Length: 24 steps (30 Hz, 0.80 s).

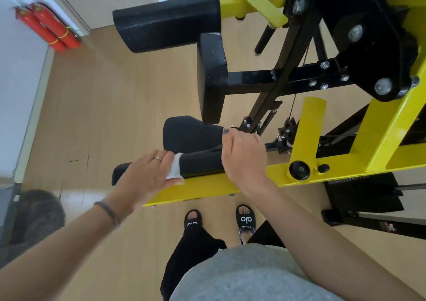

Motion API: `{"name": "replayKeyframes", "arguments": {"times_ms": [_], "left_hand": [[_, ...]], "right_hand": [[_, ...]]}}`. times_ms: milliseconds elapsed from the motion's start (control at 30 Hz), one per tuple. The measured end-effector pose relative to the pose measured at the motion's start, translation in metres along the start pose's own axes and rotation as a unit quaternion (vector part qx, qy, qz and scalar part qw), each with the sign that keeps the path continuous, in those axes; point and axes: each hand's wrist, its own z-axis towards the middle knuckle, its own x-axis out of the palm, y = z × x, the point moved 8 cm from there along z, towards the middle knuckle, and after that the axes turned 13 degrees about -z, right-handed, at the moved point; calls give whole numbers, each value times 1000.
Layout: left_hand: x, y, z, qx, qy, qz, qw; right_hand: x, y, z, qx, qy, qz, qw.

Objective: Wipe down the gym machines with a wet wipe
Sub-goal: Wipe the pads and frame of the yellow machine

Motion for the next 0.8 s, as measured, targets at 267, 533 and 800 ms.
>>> {"name": "replayKeyframes", "arguments": {"times_ms": [267,533,800], "left_hand": [[-8,-39,26,23,7,-35,999],[9,47,-29,45,-19,-56,997],[12,58,-34,77,-30,-58,995]], "right_hand": [[17,32,-9,-30,-12,-209,977],[24,64,-18,16,-51,-185,981],[49,102,-37,-7,-61,-236,970]]}}
